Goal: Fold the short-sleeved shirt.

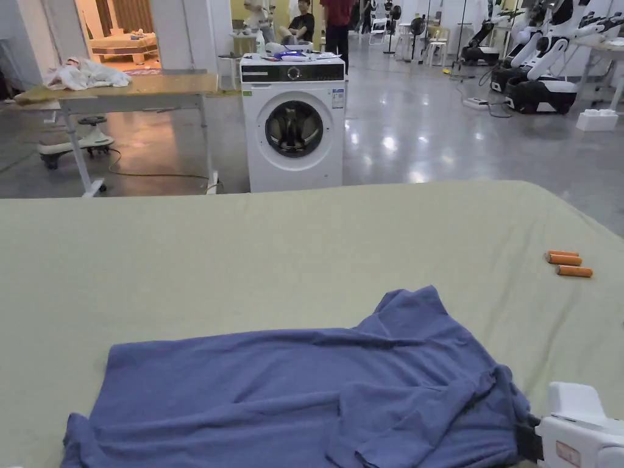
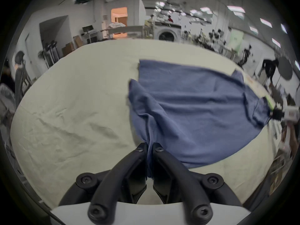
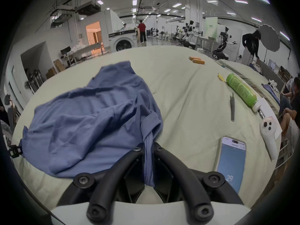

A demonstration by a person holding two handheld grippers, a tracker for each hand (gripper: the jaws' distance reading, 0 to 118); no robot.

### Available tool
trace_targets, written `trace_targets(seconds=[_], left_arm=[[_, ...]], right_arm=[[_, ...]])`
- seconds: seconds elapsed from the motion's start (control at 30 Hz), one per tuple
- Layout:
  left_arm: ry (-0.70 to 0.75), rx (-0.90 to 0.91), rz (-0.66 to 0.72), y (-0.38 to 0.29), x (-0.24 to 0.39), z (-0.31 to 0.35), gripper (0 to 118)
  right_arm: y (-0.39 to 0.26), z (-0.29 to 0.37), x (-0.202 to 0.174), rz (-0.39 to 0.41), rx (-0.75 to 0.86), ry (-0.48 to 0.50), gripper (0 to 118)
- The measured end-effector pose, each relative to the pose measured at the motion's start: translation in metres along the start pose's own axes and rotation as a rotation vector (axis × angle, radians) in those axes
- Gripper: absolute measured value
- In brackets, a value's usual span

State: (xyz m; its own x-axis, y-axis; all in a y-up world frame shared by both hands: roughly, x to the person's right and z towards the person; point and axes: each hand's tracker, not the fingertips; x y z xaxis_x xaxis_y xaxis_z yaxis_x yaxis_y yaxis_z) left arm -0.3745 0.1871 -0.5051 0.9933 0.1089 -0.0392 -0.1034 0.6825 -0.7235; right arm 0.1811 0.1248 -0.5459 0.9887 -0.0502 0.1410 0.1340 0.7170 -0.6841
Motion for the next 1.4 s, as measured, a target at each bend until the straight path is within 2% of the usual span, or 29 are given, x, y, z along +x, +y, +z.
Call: trace_targets(seconds=[0.1,0.23,0.4,0.53,0.57,0.6,0.63,0.67,0.7,0.77,0.9,1.03,1.2,1.23,1.27,1.3,1.33,1.4], left_arm=[[-0.079,0.001,0.021,0.000,-0.017,0.029,0],[-0.033,-0.005,-0.028,-0.023,-0.014,0.057,0],[-0.062,-0.010,0.034,-0.060,-0.025,0.095,0],[-0.064,-0.041,0.031,-0.089,-0.028,0.106,1],[-0.067,-0.039,0.028,-0.092,-0.028,0.107,6],[-0.075,-0.019,0.034,-0.095,-0.029,0.109,19],[-0.083,0.006,0.040,-0.097,-0.029,0.110,40],[-0.061,0.019,0.031,-0.098,-0.027,0.110,55],[-0.020,0.038,0.022,-0.097,-0.023,0.110,58],[0.038,0.140,-0.036,-0.100,-0.006,0.127,61],[0.070,0.337,-0.144,-0.109,0.015,0.163,62],[0.046,0.499,-0.154,-0.108,0.036,0.196,66],[-0.006,0.612,-0.164,-0.110,0.059,0.216,65],[-0.018,0.616,-0.147,-0.109,0.062,0.219,61],[-0.040,0.630,-0.134,-0.109,0.062,0.221,55],[-0.051,0.632,-0.116,-0.109,0.066,0.224,44],[-0.069,0.628,-0.105,-0.108,0.066,0.226,23],[-0.082,0.623,-0.120,-0.110,0.067,0.227,3]], right_arm=[[-0.008,0.027,0.001,-0.009,0.019,-0.012,4],[-0.037,0.063,0.004,-0.038,0.023,0.005,4],[-0.084,0.110,0.012,-0.086,0.016,0.007,4],[-0.110,0.133,0.013,-0.097,0.021,-0.021,4],[-0.113,0.136,0.011,-0.097,0.039,-0.014,4],[-0.115,0.136,0.010,-0.089,0.035,-0.007,7],[-0.116,0.133,0.008,-0.071,0.018,-0.004,26],[-0.118,0.132,0.006,-0.055,0.015,-0.019,47],[-0.118,0.130,0.006,-0.029,0.019,-0.048,47],[-0.116,0.137,0.004,0.019,0.041,-0.080,59],[-0.105,0.165,-0.002,0.015,0.172,0.021,60],[-0.090,0.194,-0.020,0.019,0.311,0.134,64],[-0.080,0.213,-0.047,0.065,0.404,0.223,64],[-0.080,0.213,-0.052,0.073,0.405,0.241,64],[-0.080,0.214,-0.057,0.085,0.403,0.254,62],[-0.081,0.217,-0.062,0.108,0.400,0.270,58],[-0.084,0.221,-0.068,0.144,0.416,0.289,46],[-0.087,0.224,-0.075,0.195,0.431,0.309,26]])
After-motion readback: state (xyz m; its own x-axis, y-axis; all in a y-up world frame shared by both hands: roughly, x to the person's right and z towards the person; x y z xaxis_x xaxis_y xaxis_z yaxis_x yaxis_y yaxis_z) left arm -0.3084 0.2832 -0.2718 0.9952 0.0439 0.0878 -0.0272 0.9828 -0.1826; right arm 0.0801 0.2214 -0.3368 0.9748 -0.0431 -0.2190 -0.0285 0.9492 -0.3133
